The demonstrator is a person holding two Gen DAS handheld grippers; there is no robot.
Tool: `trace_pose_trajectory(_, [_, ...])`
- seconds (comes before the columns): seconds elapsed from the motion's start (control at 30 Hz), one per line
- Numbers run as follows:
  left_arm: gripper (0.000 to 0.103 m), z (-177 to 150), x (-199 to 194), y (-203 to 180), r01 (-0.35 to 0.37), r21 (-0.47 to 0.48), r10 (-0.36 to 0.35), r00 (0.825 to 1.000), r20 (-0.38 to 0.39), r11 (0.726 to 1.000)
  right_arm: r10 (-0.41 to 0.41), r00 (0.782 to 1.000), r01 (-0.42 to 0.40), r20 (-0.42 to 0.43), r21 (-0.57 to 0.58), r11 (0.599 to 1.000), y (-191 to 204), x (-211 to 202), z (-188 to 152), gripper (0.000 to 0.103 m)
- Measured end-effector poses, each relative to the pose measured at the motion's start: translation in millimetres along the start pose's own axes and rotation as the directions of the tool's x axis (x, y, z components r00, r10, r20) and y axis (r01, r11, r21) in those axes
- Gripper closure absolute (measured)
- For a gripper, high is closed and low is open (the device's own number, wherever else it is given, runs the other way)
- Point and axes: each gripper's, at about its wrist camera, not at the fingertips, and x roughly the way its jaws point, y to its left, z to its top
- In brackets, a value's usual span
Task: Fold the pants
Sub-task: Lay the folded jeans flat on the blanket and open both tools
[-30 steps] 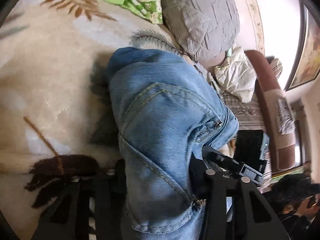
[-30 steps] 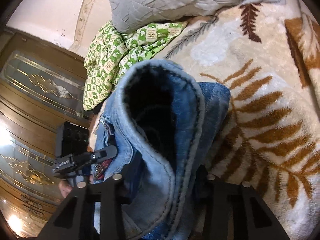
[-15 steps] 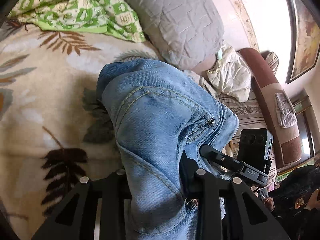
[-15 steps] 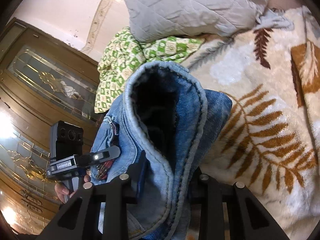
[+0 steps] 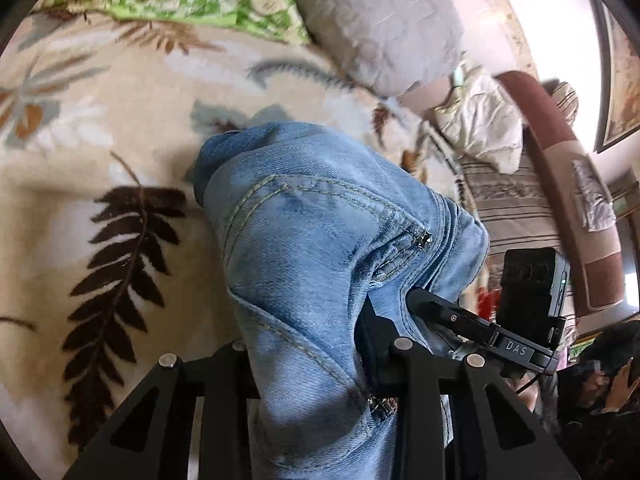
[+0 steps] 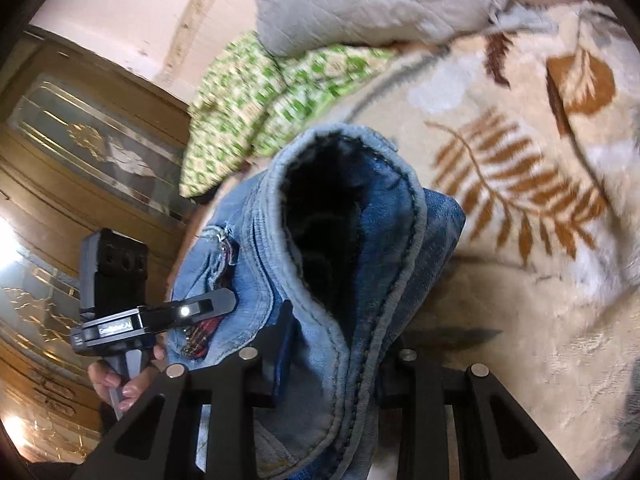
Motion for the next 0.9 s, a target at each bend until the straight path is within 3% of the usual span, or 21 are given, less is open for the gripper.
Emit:
trace_pose_trajectory(0.13, [0.064,-4,13,14,-0.005,-0.004,0.005,1.000,-0.007,1.000,-0.023,0.999,0.023,-0.026,0.004,1.000,-13,18,-5,0.070])
trace_pose_trajectory(0.4, [0.049,-6,18,26,0.039,-0.050,-0.040,0.999,-0.015,0.998,-0.013,1.000,0.013,-0.026,0.020,1.000,-18,14,-5,0.070])
trace_pose_trajectory(0.43, [0.042,-6,16,26,0.061,-0.052,-0.062,0.998,-0.008,0.997,-0.011,1.000,0.012,-0.024,0.037,0.999,-20,12,-5,0.064])
trace_pose_trajectory(0.47, [0.037,-7,15,27,0.079,-0.055,-0.079,0.997,-0.004,0.995,-0.012,1.000,0.013,-0.026,0.053,0.999,-20,8,-6,0.052])
trace_pose_trajectory(0.5, [0.024,-8,12,26,0.096,-0.057,-0.096,0.995,-0.003,0.994,-0.025,0.999,0.026,-0.024,0.071,0.997,-20,3,-6,0.039])
trace_pose_trajectory(0.53, [0.011,-9,8,25,0.100,-0.056,-0.100,0.995,-0.004,0.993,-0.033,0.999,0.034,-0.010,0.074,0.997,-19,-4,-8,0.015])
trace_pose_trajectory(0.57, [0.004,-10,4,24,0.097,-0.054,-0.098,0.995,-0.001,0.994,-0.040,0.999,0.039,0.010,0.073,0.997,-17,-12,-9,0.000])
trace_pose_trajectory(0.7, [0.000,-12,-23,22,0.089,-0.051,-0.086,0.994,0.061,0.995,-0.029,0.994,0.025,0.102,0.041,0.999,-4,-55,-7,0.000])
trace_pose_trajectory(0.77, [0.000,-11,-35,22,0.068,-0.059,-0.062,0.994,0.094,0.996,-0.080,0.985,0.078,0.150,0.021,0.997,3,-74,-6,0.000])
trace_pose_trajectory(0.9, [0.000,-11,-64,8,-0.013,-0.004,0.013,0.976,0.218,1.000,-0.220,0.941,0.235,0.256,-0.028,0.972,25,-96,-3,0.000])
